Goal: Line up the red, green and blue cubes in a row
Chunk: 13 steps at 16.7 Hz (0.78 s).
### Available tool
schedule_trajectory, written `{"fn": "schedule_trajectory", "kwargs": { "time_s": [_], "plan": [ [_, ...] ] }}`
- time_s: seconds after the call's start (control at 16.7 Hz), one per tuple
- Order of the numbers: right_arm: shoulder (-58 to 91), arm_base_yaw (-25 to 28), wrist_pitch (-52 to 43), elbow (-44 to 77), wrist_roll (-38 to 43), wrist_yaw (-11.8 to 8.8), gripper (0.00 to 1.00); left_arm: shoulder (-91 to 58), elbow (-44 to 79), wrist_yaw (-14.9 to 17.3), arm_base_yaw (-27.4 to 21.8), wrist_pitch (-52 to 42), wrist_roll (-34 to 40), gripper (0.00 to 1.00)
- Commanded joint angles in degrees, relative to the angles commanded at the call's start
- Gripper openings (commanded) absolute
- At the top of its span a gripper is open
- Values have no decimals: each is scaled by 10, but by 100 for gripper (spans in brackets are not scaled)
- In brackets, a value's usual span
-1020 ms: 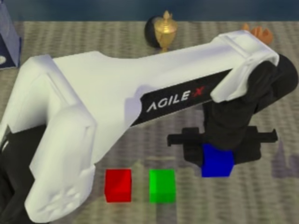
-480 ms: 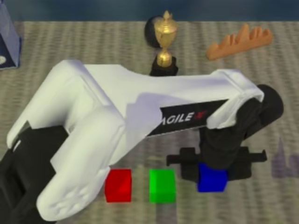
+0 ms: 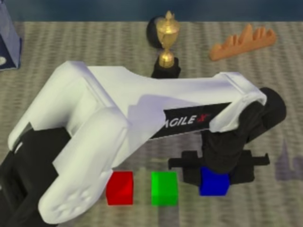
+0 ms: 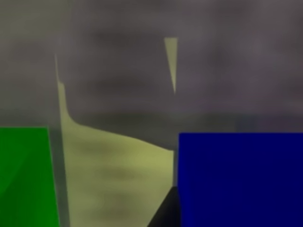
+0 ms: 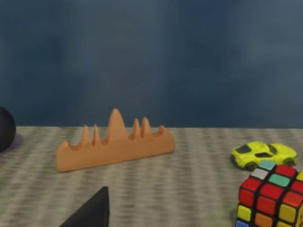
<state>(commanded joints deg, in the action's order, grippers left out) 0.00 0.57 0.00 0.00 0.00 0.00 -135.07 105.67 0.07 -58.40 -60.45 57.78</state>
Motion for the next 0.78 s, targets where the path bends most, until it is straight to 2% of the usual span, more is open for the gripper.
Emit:
{"fn": "schedule_trajectory", "kwargs": {
  "time_s": [0.54,0.78],
  "plan": [
    [0,0,0,0,0,0,100,0,0,0,0,0,0,98],
    [0,0,0,0,0,0,100,0,0,0,0,0,0,100]
  ]
}}
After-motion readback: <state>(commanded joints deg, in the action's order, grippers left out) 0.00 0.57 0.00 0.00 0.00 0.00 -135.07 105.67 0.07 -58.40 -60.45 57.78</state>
